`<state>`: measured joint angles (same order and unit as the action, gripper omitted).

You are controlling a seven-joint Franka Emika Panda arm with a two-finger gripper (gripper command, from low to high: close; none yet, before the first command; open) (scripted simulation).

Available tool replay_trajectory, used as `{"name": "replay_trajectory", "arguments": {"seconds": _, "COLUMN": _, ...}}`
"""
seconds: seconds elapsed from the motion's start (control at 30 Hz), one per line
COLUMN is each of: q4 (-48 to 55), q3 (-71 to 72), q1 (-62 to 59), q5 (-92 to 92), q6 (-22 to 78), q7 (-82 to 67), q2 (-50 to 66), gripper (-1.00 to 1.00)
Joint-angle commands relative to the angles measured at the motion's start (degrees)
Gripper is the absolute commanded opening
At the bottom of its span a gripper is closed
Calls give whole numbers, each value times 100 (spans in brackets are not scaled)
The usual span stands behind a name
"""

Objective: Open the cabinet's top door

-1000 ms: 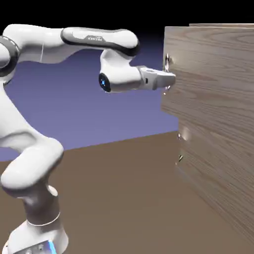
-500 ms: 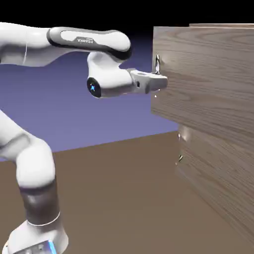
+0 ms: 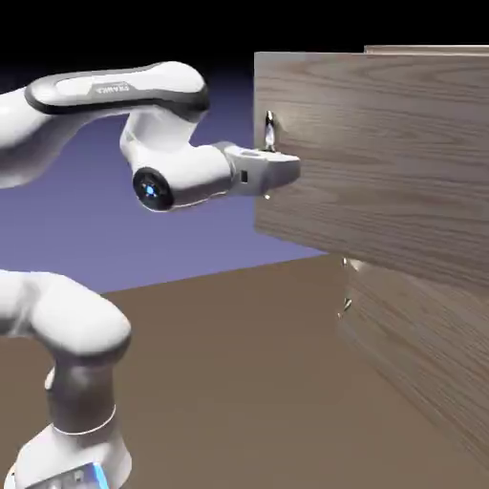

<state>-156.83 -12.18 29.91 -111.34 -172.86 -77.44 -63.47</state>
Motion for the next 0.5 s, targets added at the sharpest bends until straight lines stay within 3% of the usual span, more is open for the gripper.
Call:
{"name": "replay_trajectory", "arguments": {"seconds": 0.0, "q4": -73, "q3": -65, "q1": 72, "q5": 254, "q6": -42, "q7": 188, "q2": -123, "gripper": -100}}
{"name": "replay_trajectory", "arguments": {"seconds": 0.37, "q4": -802, "q3": -466, "q1": 415, "q5": 2995, "q6": -231, "q7": 2477, "q2": -1100, "gripper": -100}}
{"name": "replay_trajectory", "arguments": {"seconds": 0.47, "q4": -1001, "q3": -574, "q1": 83, "q5": 3723, "q6": 196, "q7": 3086, "q2": -1386, "gripper": -100}}
